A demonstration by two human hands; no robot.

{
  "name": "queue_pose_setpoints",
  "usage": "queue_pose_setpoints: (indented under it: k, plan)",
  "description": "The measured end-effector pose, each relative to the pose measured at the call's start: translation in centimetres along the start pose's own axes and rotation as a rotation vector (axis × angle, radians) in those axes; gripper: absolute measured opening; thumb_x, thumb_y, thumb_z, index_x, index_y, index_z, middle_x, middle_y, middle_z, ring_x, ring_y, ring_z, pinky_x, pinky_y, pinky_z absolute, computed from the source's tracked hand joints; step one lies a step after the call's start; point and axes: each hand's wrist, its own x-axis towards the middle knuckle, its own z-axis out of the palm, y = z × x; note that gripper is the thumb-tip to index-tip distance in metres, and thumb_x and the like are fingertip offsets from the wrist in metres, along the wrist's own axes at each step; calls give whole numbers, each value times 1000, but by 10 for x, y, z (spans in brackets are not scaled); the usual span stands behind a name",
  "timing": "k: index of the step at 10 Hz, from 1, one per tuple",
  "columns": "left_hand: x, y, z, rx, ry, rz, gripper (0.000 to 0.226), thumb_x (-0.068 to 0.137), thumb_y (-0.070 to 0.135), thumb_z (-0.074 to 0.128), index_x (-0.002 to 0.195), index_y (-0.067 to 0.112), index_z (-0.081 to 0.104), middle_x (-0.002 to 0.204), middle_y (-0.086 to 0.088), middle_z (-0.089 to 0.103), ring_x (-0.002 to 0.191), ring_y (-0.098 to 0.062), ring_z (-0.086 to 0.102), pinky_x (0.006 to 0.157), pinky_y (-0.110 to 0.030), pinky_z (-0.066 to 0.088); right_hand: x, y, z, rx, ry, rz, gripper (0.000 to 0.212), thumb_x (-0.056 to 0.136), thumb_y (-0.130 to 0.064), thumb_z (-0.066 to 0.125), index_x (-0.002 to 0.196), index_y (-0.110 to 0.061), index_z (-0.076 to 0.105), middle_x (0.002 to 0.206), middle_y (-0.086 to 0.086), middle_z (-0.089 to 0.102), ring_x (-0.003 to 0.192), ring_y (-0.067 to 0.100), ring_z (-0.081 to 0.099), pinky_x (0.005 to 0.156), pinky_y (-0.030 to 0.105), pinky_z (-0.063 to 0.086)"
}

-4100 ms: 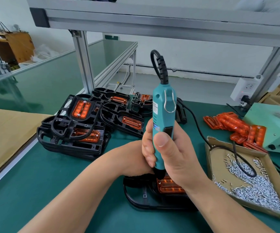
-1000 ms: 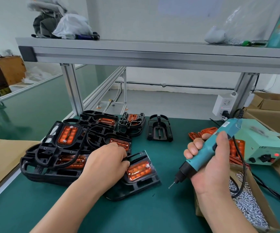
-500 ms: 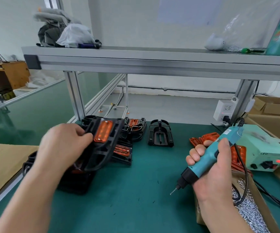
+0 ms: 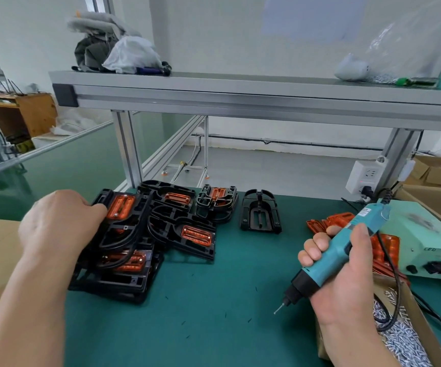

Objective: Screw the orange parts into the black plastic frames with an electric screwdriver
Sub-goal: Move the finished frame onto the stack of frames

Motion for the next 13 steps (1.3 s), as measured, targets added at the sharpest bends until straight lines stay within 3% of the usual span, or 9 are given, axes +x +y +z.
queue_pose_setpoints:
  k: [3, 4, 6, 7, 8, 9, 11, 12, 13]
  plan:
    - [-10, 5, -3, -38, 36, 37, 35, 88, 42, 68, 60, 22, 70, 65, -6, 65, 66, -32, 58, 61, -34, 52, -1, 0, 1, 7, -5, 13, 38, 104, -56, 55, 94, -19, 57, 75, -1, 47, 61, 13, 45, 54, 24, 45]
    - [-14, 7, -7, -58, 41, 31, 33, 90, 47, 63, 65, 26, 67, 73, -6, 67, 77, -36, 61, 66, -37, 54, -2, 0, 1, 9, 0, 16, 38, 104, -56, 55, 94, -19, 57, 75, -1, 47, 61, 13, 45, 54, 24, 45]
    - [-22, 9, -13, -101, 87, 64, 32, 90, 49, 53, 78, 24, 69, 76, -8, 67, 81, -38, 62, 71, -45, 58, -1, -1, 1, 20, 6, 13, 39, 105, -56, 54, 93, -19, 56, 74, -1, 46, 61, 13, 44, 54, 24, 44]
    - [-30, 13, -18, -229, 201, 113, 33, 91, 52, 44, 97, 27, 65, 78, -10, 67, 81, -39, 64, 77, -53, 58, 0, 0, 1, 27, 13, 20, 38, 103, -56, 56, 94, -19, 57, 74, 0, 47, 61, 13, 45, 54, 24, 44]
    - [-54, 36, -23, -430, 280, 239, 27, 97, 51, 46, 102, 30, 63, 75, 7, 67, 74, -27, 65, 72, -48, 58, 1, 0, 0, 43, 29, 20, 39, 99, -56, 59, 93, -18, 57, 74, 1, 47, 61, 14, 44, 53, 25, 44]
    - [-88, 71, -9, -487, 105, 433, 21, 99, 48, 53, 93, 33, 66, 64, 13, 64, 60, -5, 58, 61, -33, 53, 2, 0, -1, 57, 44, 21, 38, 99, -55, 59, 92, -18, 57, 74, 1, 47, 60, 13, 45, 52, 24, 45]
    - [-132, 127, 69, -271, -432, 610, 24, 99, 41, 51, 84, 27, 64, 70, 10, 66, 69, -10, 63, 68, -33, 55, 4, -2, -1, 70, 75, 5, 38, 102, -54, 57, 92, -17, 57, 72, 1, 46, 59, 14, 44, 51, 25, 43]
    - [-132, 148, 105, -178, -528, 622, 23, 101, 38, 47, 92, 28, 65, 81, 9, 67, 76, -12, 63, 67, -32, 51, 5, -2, -1, 94, 78, 20, 37, 103, -52, 57, 92, -16, 57, 71, 1, 46, 58, 14, 44, 49, 25, 42]
    - [-121, 171, 133, -75, -490, 599, 23, 102, 34, 44, 101, 18, 61, 96, -2, 70, 84, -24, 64, 70, -35, 47, 5, -1, -2, 94, 84, 33, 37, 105, -51, 56, 93, -16, 58, 71, 1, 46, 57, 14, 45, 49, 26, 43]
